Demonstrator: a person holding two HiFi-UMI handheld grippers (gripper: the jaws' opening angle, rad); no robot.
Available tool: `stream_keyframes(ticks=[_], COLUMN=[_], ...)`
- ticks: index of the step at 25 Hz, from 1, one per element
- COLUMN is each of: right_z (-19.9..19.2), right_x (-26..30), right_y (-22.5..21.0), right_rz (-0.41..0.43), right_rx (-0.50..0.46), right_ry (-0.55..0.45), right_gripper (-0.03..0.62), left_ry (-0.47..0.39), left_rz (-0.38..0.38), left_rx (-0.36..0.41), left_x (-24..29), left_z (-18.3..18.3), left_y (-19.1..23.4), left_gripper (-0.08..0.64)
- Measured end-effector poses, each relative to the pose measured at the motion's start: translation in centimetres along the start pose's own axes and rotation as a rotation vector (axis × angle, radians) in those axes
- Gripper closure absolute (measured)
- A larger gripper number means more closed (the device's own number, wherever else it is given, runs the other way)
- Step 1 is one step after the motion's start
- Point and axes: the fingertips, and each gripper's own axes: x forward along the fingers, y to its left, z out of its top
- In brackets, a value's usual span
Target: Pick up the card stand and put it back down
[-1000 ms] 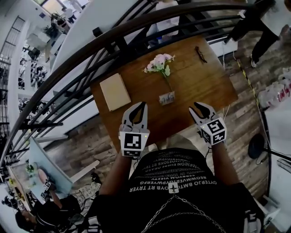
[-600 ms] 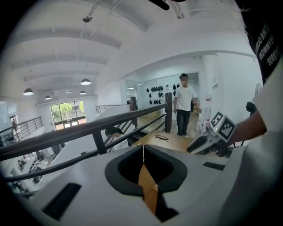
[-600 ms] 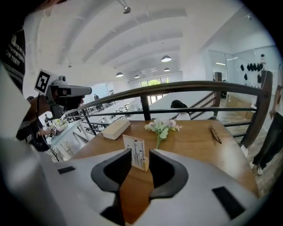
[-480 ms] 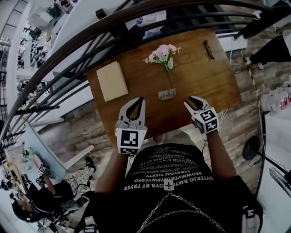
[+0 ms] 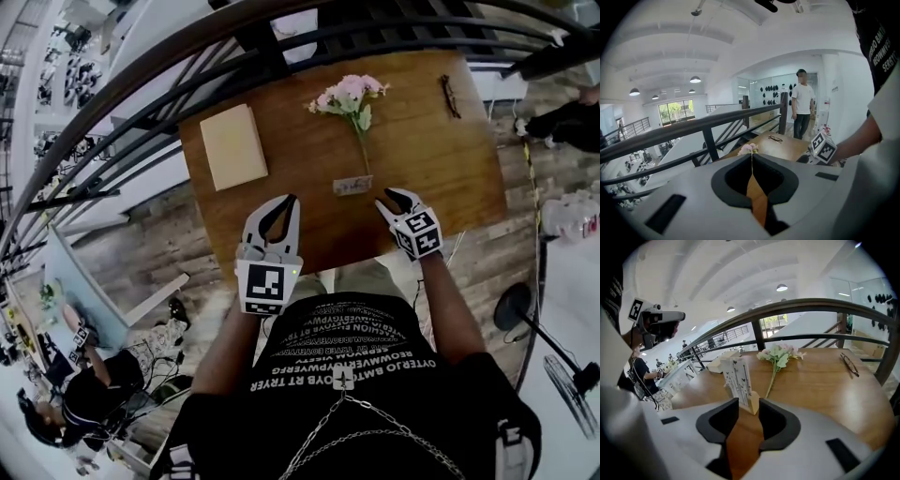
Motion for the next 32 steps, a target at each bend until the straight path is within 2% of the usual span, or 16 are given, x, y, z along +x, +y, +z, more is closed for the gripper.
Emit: stream_keyframes(ticks=[9,17,25,32], right_z=[-1.5,-1.6,-1.0,-1.3], right_x=[3.6,5.9,7.1,6.8], right_y=[-0.4,-0.8,-0.3,0.0], right_rz=[0.035,0.079,0.117,0.125], right_rx=[-0.02,-0.043,-0.086,-0.105], right_ry=[0.035,0.028,-0.024,-0.05], right_gripper=[0.445,0.422,0.422,0.454], left_ry=[0.056,0.093,0.12,0.108], left_rz=[0.01,0.021,0.021,0.019], left_rx=[-0.032,-0.039,-0.048,-0.044], left_x=[0.2,0.2,-0.5,-0.9], left_z=[-2.4,-3.9,-5.1,-4.8], left_y=[-0.2,-0.5,-0.4,-0.2], left_gripper=[0.531,0.531,0.531,0.531])
